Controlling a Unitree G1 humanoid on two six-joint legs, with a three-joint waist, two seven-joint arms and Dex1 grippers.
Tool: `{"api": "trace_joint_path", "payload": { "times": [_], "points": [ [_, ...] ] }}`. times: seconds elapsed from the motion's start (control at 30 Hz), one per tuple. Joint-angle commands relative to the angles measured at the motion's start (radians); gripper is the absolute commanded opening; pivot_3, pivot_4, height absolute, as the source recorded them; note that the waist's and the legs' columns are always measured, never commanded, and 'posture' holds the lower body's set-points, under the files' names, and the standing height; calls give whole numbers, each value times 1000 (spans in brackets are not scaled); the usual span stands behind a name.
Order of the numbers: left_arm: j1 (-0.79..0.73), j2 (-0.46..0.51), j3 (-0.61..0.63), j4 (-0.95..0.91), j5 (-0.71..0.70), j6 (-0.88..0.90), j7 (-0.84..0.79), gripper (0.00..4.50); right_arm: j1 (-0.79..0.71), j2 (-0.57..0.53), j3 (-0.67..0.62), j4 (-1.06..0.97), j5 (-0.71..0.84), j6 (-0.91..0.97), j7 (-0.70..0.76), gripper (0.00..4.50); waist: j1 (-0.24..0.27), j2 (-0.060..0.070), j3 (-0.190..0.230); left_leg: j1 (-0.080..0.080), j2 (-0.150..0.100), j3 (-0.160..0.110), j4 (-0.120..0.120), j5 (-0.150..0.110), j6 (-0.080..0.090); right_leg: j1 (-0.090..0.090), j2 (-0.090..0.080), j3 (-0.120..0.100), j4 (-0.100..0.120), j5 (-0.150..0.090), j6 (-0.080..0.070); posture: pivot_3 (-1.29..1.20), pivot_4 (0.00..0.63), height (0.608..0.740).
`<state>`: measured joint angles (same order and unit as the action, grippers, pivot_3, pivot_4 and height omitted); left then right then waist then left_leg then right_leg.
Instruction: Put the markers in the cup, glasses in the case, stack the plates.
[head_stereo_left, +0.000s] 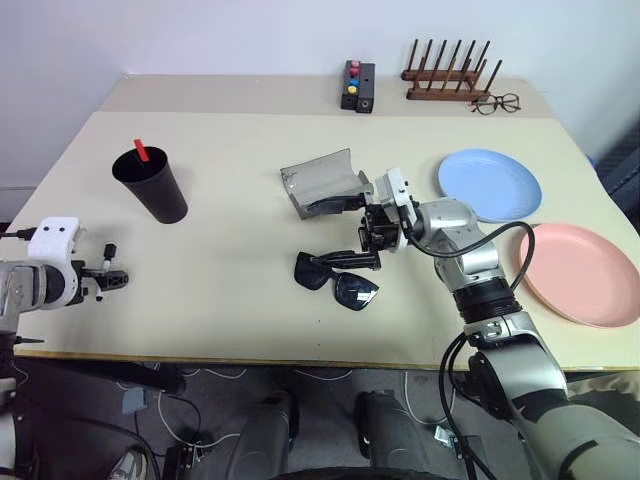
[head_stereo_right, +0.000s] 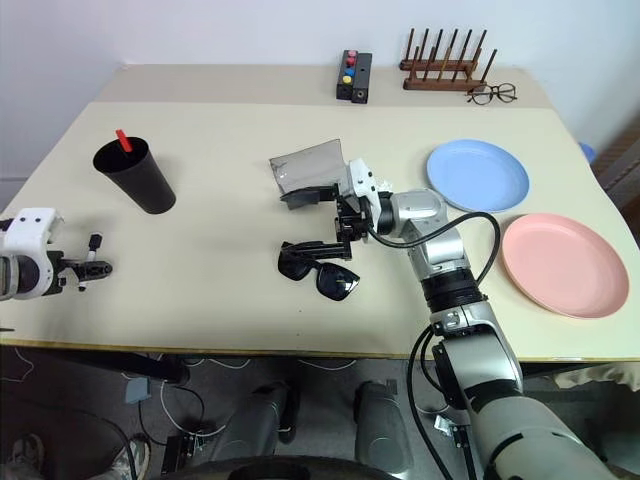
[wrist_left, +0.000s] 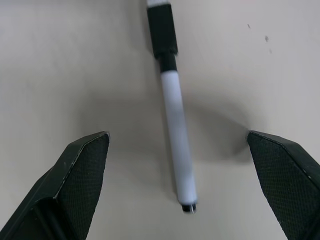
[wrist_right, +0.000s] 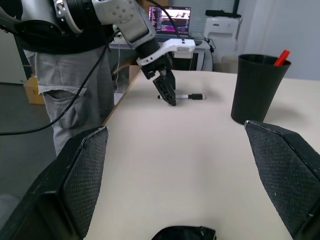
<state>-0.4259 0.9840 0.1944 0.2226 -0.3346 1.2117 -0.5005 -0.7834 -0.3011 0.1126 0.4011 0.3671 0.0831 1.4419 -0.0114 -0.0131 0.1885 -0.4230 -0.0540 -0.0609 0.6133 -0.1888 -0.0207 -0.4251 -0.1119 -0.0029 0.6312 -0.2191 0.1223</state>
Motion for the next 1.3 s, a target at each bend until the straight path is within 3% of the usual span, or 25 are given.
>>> {"api": "trace_joint_path", "payload": {
  "times": [0.03, 0.17, 0.37, 0.73, 1.07, 1.3],
  "points": [
    [-49, -20, -65, 49, 53, -16, 20, 4478, -27, 3, -17, -9, 16, -9, -10, 4500, 2, 0, 0, 1, 0, 0, 0, 0, 0, 1, 0, 0, 0, 0, 0, 0, 150, 740],
    [-76, -23, -106, 64, 79, -10, 12, 3193, -24, 0, -20, -17, 18, -7, -22, 4500, -2, 0, 0, 1, 0, 0, 0, 0, 0, 2, 0, 0, 0, 0, 0, 0, 150, 740],
    [-70, -26, -95, 62, 82, 32, 29, 47, -19, -4, -20, -23, 18, -7, -35, 4500, -11, 1, -1, 2, 0, 0, 0, 0, 0, 1, 1, 0, 1, 0, 0, 0, 150, 740],
    [38, -42, 32, -89, 28, 118, 32, 47, -40, -5, -22, 25, 7, -27, -39, 4500, -34, 1, 0, 2, 1, 0, -2, 0, 0, 0, 1, 1, 0, 0, -1, 0, 150, 740],
    [65, -37, 16, -328, -15, 138, -16, 47, -64, -1, -24, 59, 8, -48, -41, 4500, -25, 0, 0, 1, 0, 0, -1, 0, 0, 1, -1, 1, 0, -1, -1, 0, 150, 740],
    [20, -147, -37, -551, -105, 15, -81, 47, -66, -11, -31, 46, 8, -42, -58, 4500, -24, -1, 0, 0, 1, 0, -1, 0, 0, 1, -1, 1, -1, 0, -1, 0, 150, 740]
  ]
}}
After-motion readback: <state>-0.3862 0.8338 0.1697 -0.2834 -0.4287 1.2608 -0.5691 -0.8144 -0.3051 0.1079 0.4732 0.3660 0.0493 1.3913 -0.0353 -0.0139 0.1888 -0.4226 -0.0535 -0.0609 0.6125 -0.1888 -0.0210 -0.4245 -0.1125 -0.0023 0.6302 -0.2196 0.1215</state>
